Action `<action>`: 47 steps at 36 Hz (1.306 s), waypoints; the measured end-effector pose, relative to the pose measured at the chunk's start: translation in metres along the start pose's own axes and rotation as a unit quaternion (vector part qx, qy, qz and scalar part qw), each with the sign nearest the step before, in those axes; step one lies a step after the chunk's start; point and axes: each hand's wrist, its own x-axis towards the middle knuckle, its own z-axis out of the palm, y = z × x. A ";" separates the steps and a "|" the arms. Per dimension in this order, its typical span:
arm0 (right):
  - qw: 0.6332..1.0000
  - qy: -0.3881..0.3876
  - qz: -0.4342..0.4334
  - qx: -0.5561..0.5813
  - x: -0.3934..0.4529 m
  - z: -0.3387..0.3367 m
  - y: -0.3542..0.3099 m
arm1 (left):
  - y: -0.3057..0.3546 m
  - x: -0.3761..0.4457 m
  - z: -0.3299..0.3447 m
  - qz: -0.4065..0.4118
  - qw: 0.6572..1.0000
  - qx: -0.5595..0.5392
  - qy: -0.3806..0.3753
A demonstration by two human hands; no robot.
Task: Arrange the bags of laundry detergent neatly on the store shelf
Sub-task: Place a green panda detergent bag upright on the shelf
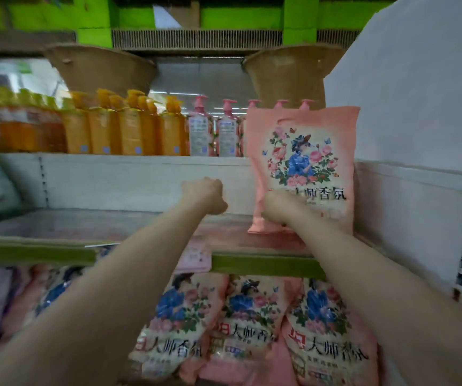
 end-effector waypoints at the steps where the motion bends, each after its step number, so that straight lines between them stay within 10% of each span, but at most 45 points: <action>1: 1.000 0.004 -0.021 0.002 0.000 -0.001 -0.010 | -0.011 -0.005 -0.003 -0.007 1.000 0.000 0.005; 47: 0.940 -0.049 -0.301 0.150 -0.062 0.014 -0.574 | -0.559 -0.186 -0.070 -0.256 0.951 0.172 0.022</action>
